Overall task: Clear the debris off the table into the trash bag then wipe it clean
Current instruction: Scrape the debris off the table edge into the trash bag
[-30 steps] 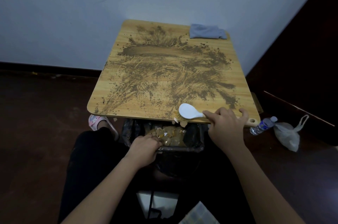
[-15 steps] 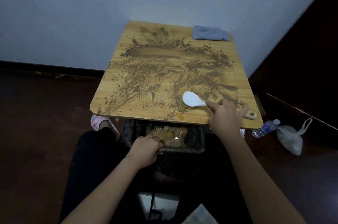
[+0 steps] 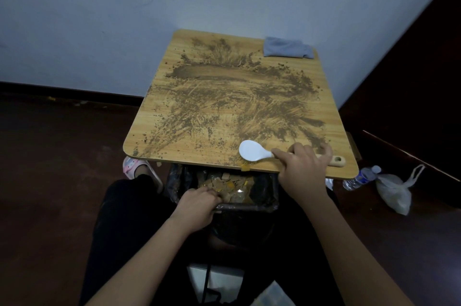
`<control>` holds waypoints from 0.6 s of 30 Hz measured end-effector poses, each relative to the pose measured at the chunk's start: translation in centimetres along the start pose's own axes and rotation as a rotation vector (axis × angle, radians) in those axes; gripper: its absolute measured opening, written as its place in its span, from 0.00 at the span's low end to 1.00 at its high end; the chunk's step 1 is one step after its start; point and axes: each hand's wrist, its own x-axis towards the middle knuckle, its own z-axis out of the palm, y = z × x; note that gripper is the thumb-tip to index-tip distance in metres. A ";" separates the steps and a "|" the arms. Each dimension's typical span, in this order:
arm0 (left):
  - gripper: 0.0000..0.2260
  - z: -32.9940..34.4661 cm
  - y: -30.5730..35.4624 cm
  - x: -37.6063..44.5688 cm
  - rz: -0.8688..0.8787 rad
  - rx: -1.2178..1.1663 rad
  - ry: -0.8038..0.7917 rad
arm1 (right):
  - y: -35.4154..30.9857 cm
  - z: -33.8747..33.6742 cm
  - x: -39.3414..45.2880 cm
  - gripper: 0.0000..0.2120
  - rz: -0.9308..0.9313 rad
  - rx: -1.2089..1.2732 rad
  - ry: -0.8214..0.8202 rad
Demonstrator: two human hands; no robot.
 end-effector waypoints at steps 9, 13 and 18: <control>0.13 0.0 0.2 0.1 0.005 0.012 -0.001 | 0.3 -0.5 -1.2 0.17 -0.031 0.026 -0.009; 0.12 0.0 0.3 0.0 -0.001 0.005 0.028 | 0.1 -0.5 0.2 0.18 0.061 0.054 -0.039; 0.13 0.1 0.1 0.0 -0.006 0.009 0.025 | -0.2 0.0 1.2 0.19 0.119 0.034 -0.135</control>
